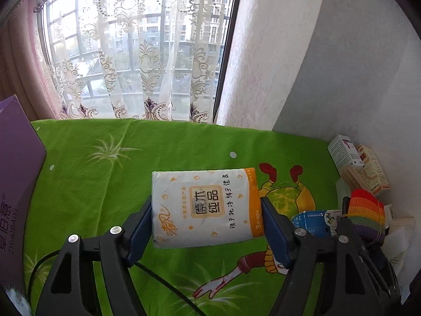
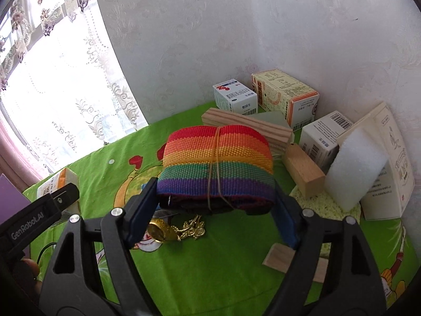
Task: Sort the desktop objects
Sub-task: 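Carry the tissue pack with the left tool while the right tool carries the rainbow strap to the purple box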
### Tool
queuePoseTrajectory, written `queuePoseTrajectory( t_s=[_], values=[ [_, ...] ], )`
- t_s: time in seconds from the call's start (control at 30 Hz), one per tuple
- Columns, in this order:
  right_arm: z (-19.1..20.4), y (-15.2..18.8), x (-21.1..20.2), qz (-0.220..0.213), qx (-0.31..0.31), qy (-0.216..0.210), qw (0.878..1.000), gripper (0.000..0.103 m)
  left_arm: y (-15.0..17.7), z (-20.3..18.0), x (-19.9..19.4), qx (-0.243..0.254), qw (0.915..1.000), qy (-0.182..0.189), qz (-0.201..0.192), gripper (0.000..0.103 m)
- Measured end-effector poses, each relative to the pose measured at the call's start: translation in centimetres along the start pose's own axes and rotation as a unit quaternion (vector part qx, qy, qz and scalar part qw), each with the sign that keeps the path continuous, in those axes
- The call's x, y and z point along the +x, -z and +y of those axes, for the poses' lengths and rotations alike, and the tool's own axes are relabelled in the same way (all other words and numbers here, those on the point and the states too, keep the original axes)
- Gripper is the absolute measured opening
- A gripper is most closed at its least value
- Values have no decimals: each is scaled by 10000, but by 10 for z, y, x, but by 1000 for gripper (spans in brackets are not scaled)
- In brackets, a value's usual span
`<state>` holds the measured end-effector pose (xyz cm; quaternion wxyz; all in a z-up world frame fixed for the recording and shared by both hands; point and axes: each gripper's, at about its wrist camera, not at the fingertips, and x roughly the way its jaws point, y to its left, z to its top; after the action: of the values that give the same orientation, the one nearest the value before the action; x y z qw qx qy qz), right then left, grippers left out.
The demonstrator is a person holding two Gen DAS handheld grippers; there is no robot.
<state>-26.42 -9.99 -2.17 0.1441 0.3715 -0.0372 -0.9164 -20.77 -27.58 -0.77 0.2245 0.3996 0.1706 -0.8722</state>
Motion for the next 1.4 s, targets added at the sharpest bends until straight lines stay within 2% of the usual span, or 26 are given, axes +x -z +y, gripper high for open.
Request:
queuePoseTrajectory(
  t_s=[0.2,0.43,0.53,0.73,0.9,1.0,1.13,1.23,1.4],
  values=[
    [8,9,-43,-188,-48,-245,9995,81,19,25,-74,71,9963,-158,-839,75],
    [36,26,-100,-370,-228,-581,9974,81,45,67,-150,-102,9873,-258,-1563,75],
    [58,35,-123,-434,-403,-794,9951,81,52,91,-170,-199,9858,-248,-1651,75],
    [119,56,-155,-495,-1022,-1301,9850,81,67,160,-196,-661,9814,-406,-1754,75],
    [172,75,-172,-464,-1511,-1723,9723,81,77,213,-214,-847,9726,-895,-1974,76],
    [200,85,-173,-392,-1739,-1905,9654,81,81,249,-217,-1044,9677,-1124,-2001,76],
    [234,98,-174,-318,-2043,-2091,9558,81,88,284,-218,-1334,9630,-1256,-1975,76],
    [261,111,-180,-331,-2388,-2270,9436,81,92,303,-219,-1433,9585,-1461,-1983,76],
    [303,133,-182,-248,-2874,-2391,9272,81,95,331,-214,-1592,9589,-1500,-1807,76]
  ],
)
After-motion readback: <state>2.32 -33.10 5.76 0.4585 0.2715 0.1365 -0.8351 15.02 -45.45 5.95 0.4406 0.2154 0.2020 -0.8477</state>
